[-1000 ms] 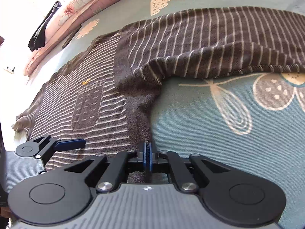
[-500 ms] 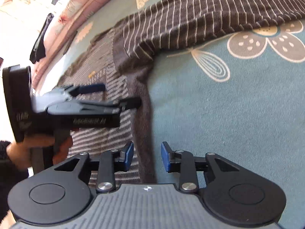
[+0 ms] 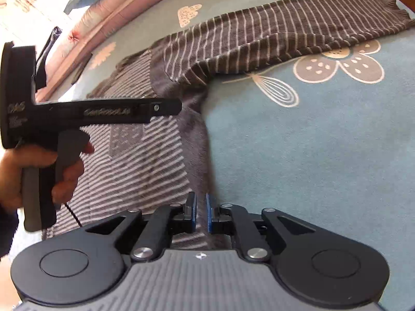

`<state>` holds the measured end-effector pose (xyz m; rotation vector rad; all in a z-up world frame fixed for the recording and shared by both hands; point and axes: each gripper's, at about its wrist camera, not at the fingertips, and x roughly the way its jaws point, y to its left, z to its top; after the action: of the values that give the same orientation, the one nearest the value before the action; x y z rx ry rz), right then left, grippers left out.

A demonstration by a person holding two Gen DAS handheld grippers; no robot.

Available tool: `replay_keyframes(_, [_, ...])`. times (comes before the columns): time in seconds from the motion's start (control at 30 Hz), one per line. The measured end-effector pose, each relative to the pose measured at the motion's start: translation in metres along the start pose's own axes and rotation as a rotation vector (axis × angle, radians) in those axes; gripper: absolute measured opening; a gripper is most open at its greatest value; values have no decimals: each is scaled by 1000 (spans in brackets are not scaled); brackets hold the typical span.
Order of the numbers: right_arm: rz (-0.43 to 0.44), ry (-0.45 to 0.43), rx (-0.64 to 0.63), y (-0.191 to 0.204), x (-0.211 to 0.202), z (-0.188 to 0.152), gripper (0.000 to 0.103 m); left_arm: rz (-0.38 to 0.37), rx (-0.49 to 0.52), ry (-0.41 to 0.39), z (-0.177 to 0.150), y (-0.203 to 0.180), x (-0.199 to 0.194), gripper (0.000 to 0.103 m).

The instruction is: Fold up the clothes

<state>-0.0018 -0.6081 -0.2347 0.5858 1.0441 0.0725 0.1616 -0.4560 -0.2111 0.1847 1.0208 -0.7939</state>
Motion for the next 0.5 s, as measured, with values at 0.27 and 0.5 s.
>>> replay_keyframes(0.27, [-1,3,101,-5,25,-17,12,-205,-33,25,7,1,40,102])
replay_keyframes(0.5, [-11,51,137,-16,1,-61,12,-237,18,82,23,-28,84,102])
